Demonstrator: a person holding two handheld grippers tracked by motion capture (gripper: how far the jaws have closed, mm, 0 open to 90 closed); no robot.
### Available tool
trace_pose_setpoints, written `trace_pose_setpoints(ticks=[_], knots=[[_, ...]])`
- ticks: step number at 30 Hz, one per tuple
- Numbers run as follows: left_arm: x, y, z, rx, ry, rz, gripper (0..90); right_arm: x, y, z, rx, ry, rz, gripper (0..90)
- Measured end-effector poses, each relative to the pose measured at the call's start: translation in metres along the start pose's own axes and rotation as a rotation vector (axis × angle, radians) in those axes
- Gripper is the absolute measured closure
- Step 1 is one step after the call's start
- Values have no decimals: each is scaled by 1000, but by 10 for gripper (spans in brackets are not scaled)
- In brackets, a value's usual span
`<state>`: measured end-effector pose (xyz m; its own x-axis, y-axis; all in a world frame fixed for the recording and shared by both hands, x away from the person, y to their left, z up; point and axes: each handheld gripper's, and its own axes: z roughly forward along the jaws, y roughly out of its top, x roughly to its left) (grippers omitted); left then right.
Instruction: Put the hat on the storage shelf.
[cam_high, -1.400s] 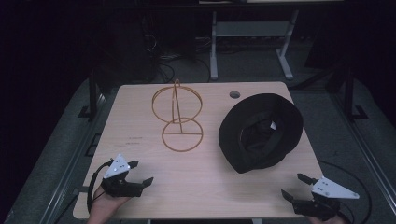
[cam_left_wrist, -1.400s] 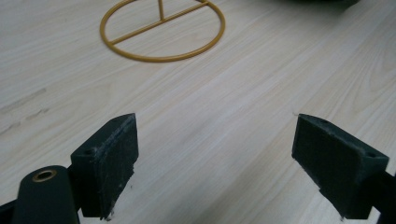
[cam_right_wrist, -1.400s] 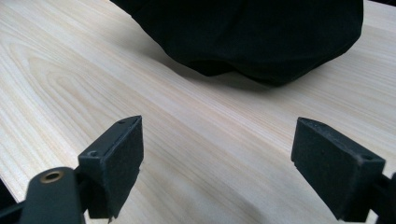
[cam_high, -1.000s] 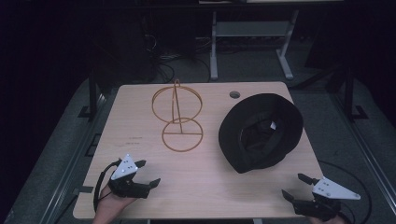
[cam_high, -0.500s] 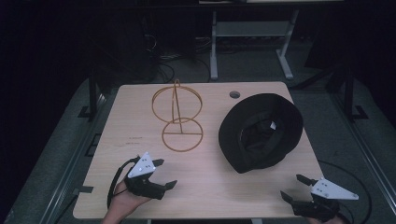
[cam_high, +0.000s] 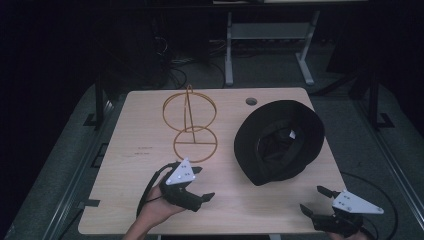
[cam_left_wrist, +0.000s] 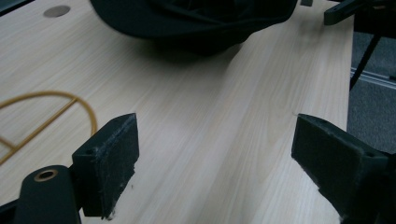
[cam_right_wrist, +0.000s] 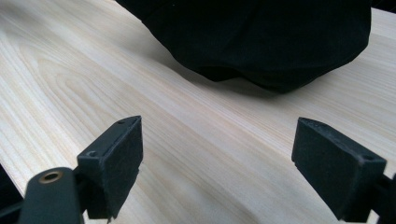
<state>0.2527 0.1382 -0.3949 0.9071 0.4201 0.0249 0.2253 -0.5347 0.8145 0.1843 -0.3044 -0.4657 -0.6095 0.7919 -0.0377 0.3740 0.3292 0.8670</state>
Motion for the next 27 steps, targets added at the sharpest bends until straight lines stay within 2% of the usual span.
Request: trace_pose_setpoints(ticks=[1,2,11,17,27], knots=[[-1,3,2,0,-6,4,146,-1,0,1,4,-1,-5,159],[-4,9,7,11,-15,24,145,-1,-1,0,4,2,5,159],[-14,31,30,30,-61,76,145,-3,0,-2,-11,-4,4,161],[-18,40,48,48,-93,84,145,-3,0,-2,-6,3,-2,160],[-30,60,79,69,-136,139,146,-3,0,-2,-16,11,8,161]])
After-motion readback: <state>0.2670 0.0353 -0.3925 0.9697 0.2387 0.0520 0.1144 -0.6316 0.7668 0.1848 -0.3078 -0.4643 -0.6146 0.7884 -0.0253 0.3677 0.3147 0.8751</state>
